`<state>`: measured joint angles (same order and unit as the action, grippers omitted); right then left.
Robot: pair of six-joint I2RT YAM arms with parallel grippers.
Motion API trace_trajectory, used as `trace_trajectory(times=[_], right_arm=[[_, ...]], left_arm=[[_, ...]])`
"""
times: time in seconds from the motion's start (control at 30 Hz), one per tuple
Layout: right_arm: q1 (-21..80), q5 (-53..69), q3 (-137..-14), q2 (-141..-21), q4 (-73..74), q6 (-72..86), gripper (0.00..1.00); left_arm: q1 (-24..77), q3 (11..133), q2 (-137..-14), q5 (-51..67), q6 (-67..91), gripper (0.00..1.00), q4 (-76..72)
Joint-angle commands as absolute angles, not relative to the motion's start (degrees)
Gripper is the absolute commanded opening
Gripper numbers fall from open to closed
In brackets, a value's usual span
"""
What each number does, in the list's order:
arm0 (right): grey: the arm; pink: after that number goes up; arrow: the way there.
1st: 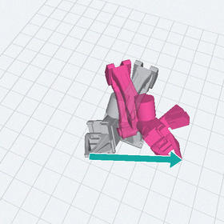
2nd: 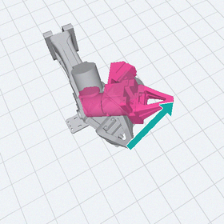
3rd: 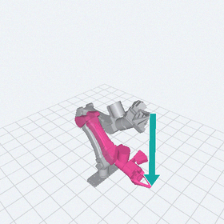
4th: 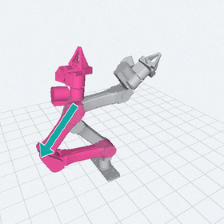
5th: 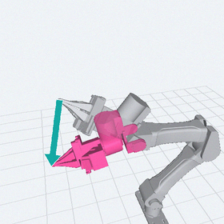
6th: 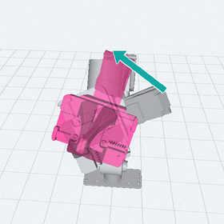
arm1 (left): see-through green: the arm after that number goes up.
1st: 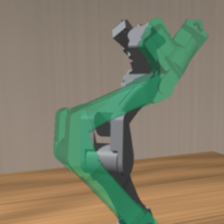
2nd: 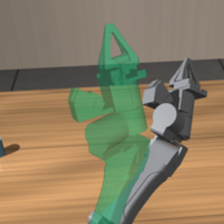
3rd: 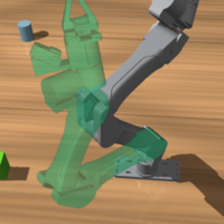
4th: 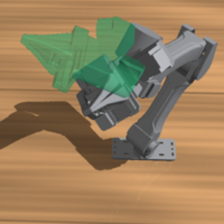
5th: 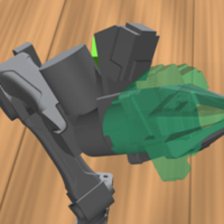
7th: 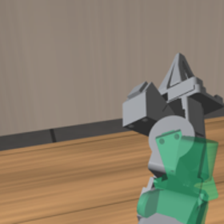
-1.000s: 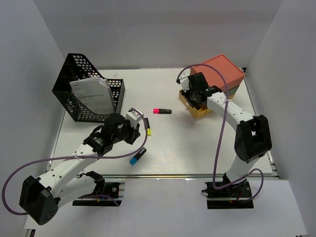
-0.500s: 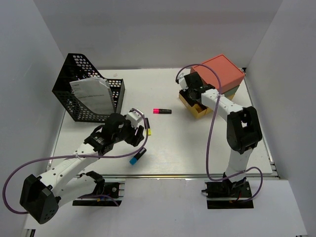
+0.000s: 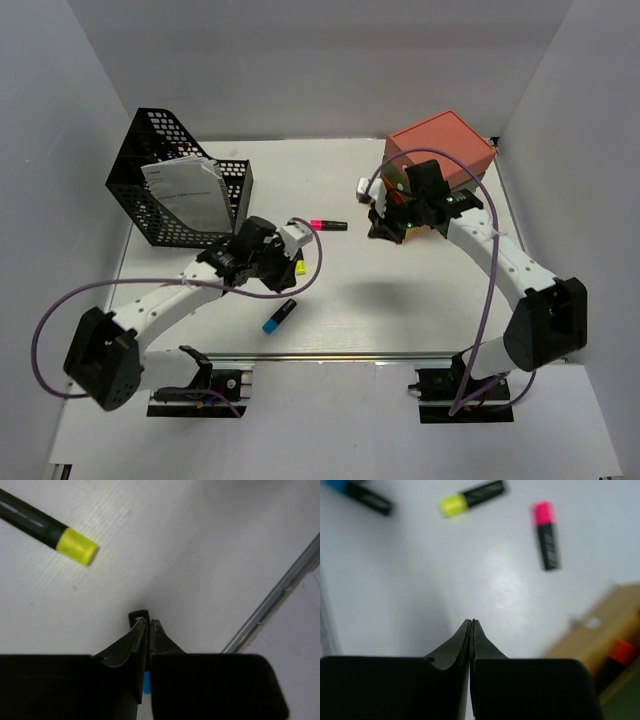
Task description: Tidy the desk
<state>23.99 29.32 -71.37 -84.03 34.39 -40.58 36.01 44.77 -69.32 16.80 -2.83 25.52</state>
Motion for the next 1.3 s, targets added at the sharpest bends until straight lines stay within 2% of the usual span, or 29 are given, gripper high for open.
trace_trajectory(times=[0.0,0.07,0.1,0.17,0.2,0.3,0.43,0.7,0.83,0.93,0.97,1.07,1.1,1.17,1.27], right_arm=[[23.64,52.89,-66.19,-82.27,45.35,-53.08,0.00],[23.38,55.27,-62.25,-79.91,42.30,-52.83,0.04],[23.29,55.46,-61.18,-79.11,41.58,-51.95,0.06],[22.77,54.93,-60.38,-77.09,41.05,-52.03,0.10],[22.07,55.02,-60.03,-76.21,40.70,-51.16,0.10],[20.83,56.16,-58.37,-73.23,38.68,-50.28,0.14],[18.99,56.60,-57.66,-70.76,37.97,-49.75,0.15],[13.90,57.66,-55.46,-63.20,32.62,-44.83,0.16],[12.40,59.23,-54.40,-60.91,31.03,-43.86,0.16],[11.25,60.20,-54.40,-60.65,31.38,-43.94,0.16],[10.81,60.47,-54.40,-60.47,31.38,-43.86,0.16],[9.76,61.26,-54.40,-60.03,31.55,-43.86,0.15],[9.58,61.26,-54.40,-59.59,31.55,-43.68,0.15],[8.70,60.21,-53.88,-58.80,28.42,-41.85,0.15],[7.82,49.69,-48.99,-54.86,16.92,-28.08,0.00]], left_arm=[[36.74,50.00,-73.73,23.90,-5.45,0.19,34.79],[37.43,52.28,-75.93,22.25,-4.92,0.28,39.01],[37.44,52.73,-76.20,21.45,-4.83,0.36,39.89],[38.14,53.78,-76.46,17.51,-3.70,0.47,42.53],[38.67,53.96,-76.81,16.45,-3.43,0.58,43.84],[39.98,55.01,-79.52,11.79,-2.20,0.72,45.35],[42.62,55.37,-85.42,7.57,-0.70,0.78,46.23],[47.72,54.76,-93.42,-3.32,3.95,0.78,44.56],[49.48,54.23,-94.65,-5.97,5.71,0.70,43.16],[50.01,54.58,-95.80,-8.61,6.68,0.46,43.59],[50.01,54.67,-95.89,-9.14,6.77,0.27,43.85],[50.54,56.42,-93.96,-11.95,8.17,0.05,44.21],[50.54,57.12,-92.82,-12.04,8.87,0.00,44.12],[50.54,59.75,-87.75,-10.29,9.49,0.00,41.94],[49.14,61.26,-79.50,-1.17,13.60,0.00,31.44]])
